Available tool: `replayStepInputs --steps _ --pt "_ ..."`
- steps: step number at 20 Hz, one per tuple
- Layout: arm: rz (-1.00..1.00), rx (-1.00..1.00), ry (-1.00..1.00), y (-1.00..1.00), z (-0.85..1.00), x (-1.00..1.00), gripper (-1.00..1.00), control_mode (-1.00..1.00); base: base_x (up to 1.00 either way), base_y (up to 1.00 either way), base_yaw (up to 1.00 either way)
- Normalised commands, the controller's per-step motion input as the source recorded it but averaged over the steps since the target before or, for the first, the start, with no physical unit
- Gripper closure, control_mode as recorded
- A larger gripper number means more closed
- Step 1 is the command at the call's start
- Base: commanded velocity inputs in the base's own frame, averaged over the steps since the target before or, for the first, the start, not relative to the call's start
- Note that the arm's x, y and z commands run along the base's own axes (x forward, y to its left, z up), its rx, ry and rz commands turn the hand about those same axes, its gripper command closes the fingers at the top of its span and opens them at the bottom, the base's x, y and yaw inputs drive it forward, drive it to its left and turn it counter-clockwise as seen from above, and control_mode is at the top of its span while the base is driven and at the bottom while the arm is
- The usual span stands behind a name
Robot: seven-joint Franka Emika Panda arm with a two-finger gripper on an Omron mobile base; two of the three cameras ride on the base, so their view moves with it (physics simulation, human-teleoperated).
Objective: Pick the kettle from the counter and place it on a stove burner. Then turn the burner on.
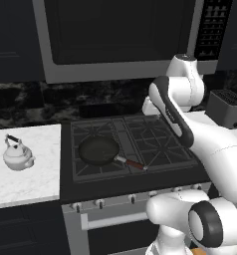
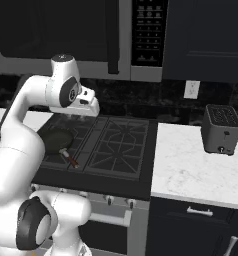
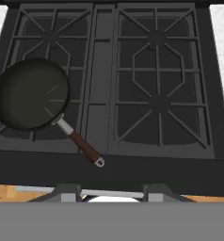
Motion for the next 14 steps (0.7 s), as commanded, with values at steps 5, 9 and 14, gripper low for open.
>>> replayStepInputs --steps 5,9,14 --pt "0.09 -0.03 -0.03 0.29 0.0 -0.38 -1.0 -1.0 0.0 0.0 0.0" --pt "0.2 -0.03 -0.11 0.98 0.0 -0.48 -1.0 -1.0 0.0 0.0 0.0" --pt "0.17 0.0 -0.06 1.0 0.0 -0.3 -1.0 -1.0 0.0 0.0 0.0"
